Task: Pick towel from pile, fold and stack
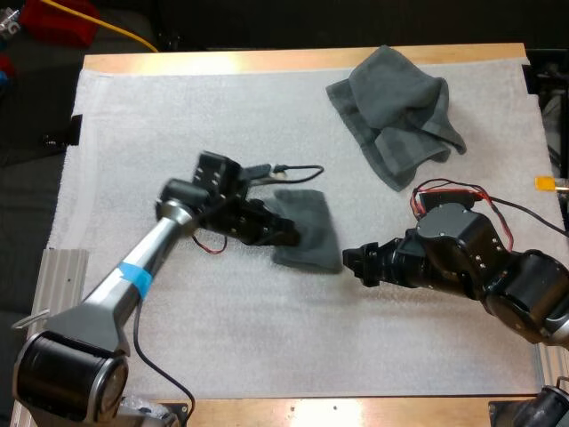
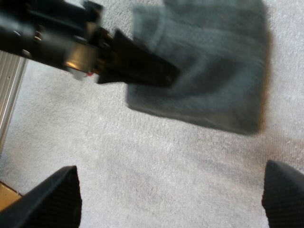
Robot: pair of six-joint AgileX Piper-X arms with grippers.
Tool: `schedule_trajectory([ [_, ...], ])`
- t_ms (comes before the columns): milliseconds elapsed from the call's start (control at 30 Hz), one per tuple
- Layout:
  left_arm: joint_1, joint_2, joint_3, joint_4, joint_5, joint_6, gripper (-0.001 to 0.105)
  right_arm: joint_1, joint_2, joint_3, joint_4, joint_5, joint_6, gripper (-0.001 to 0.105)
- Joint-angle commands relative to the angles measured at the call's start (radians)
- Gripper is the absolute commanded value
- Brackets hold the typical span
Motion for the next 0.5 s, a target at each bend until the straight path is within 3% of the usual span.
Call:
schedule_trajectory([
  [0,0.025,-0.012,-0.034,0.154,-0.032,0.126,0.0,0.001,-0.012,-0.008,-0.007,-0.006,0.0,0.076],
  [100,0.073,-0.012,-0.075,0.265,-0.101,0.214,0.0,0.001,-0.012,-0.008,-0.007,-0.011,0.0,0.076],
  [133,0.112,-0.012,-0.1,0.335,-0.169,0.268,0.0,0.001,-0.012,-0.008,-0.009,-0.026,0.0,0.076],
  [300,0.179,-0.012,-0.111,0.386,-0.27,0.297,0.0,0.001,-0.012,-0.008,-0.009,-0.029,0.0,0.076],
  [367,0.214,-0.012,-0.111,0.41,-0.375,0.314,0.0,0.001,-0.012,-0.008,-0.009,-0.051,0.0,0.076],
  [467,0.24,-0.012,-0.111,0.417,-0.446,0.32,0.0,0.001,-0.012,-0.008,-0.009,-0.052,-0.003,0.076],
])
